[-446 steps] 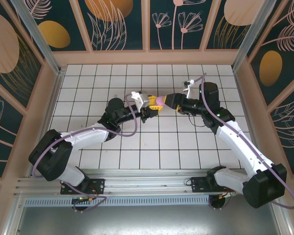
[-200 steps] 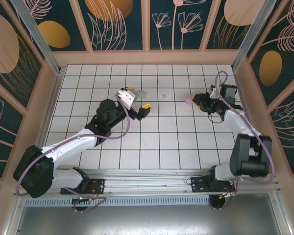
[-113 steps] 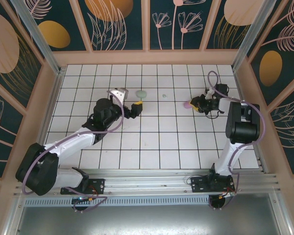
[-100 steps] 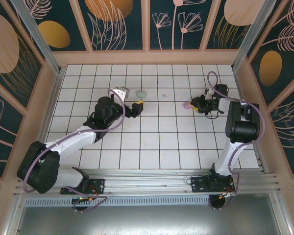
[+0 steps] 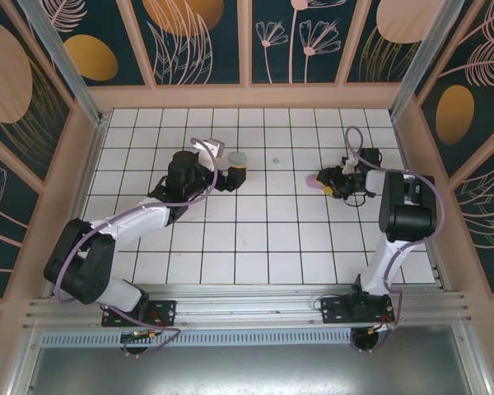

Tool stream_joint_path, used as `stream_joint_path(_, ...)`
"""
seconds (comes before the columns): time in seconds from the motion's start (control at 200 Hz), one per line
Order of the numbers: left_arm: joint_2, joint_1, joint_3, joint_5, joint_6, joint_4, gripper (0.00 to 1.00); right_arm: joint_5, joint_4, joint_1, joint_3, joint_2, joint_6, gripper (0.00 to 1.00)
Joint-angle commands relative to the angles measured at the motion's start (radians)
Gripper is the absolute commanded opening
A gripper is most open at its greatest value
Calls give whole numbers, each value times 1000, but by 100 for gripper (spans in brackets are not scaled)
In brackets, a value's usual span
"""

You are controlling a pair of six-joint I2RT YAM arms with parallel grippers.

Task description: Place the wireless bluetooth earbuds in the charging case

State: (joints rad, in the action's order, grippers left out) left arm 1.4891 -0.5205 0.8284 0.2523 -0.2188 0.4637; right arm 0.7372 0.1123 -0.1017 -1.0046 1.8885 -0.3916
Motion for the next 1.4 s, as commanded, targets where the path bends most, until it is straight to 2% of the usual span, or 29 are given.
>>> stream_joint_path(0.0, 7, 4, 29, 12, -5, -22, 99, -76, 85, 11, 14, -62, 44, 47)
stream_joint_path(0.26, -9, 4, 32, -8, -7, -59, 98, -201, 202, 29, -4, -183, 77, 51)
stream_joint_path(0.35, -23, 4, 21, -69, -34, -56, 99, -250, 227, 48, -16, -237, 80, 51)
stream_joint_path(0.46, -31, 4, 1, -100, -44, -44, 98, -299, 252, 109, -68, -275, 96, 51)
stream_joint_path(0.581, -32, 4, -4, -101, -17, -81, 99, -344, 247, 203, -158, -249, 136, 51)
stream_joint_path(0.791, -42, 18, 25, -181, 55, -249, 99, -325, 227, 328, -396, -47, 194, 51)
stream_joint_path(0.916, -33, 91, 17, -98, 0, -262, 98, -315, 268, 413, -623, 129, 279, 53)
stream_joint_path(1.211, 13, 183, -3, 26, -62, -214, 99, -348, 569, 552, -1269, 560, 500, 57)
stream_joint_path(1.286, 31, 193, -3, 67, -66, -197, 98, -352, 592, 573, -1330, 610, 546, 59)
stream_joint_path(1.396, 48, 196, -3, 109, -62, -189, 97, -348, 565, 586, -1315, 627, 595, 62)
